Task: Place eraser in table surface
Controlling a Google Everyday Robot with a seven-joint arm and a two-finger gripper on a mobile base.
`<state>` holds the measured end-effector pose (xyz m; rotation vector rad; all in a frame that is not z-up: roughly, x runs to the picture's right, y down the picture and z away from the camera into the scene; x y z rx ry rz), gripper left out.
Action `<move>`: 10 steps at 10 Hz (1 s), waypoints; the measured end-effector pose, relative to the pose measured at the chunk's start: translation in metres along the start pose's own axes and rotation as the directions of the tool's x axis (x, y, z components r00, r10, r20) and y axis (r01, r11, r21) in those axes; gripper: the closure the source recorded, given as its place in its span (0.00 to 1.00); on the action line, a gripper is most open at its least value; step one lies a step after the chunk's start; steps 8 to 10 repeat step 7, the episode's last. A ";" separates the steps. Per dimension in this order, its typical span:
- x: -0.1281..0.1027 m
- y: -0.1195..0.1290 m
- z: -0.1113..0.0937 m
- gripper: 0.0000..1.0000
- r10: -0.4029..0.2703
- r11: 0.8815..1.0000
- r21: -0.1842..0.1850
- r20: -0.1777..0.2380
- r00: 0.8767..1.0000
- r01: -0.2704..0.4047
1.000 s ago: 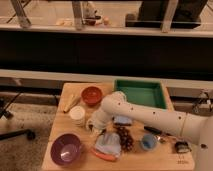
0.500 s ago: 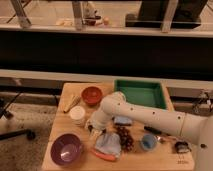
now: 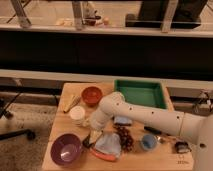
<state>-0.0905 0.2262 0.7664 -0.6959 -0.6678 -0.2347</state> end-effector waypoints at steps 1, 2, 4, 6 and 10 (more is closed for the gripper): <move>-0.002 0.001 -0.001 0.38 -0.002 1.000 -0.004 0.005 1.000 0.002; -0.002 0.001 -0.003 0.38 -0.003 1.000 -0.007 0.005 1.000 0.003; -0.008 0.002 -0.009 0.38 -0.011 1.000 -0.011 0.015 1.000 0.012; -0.016 0.003 -0.026 0.38 -0.021 1.000 0.003 0.029 0.999 0.021; -0.020 0.003 -0.036 0.38 -0.026 1.000 0.018 0.036 0.999 0.026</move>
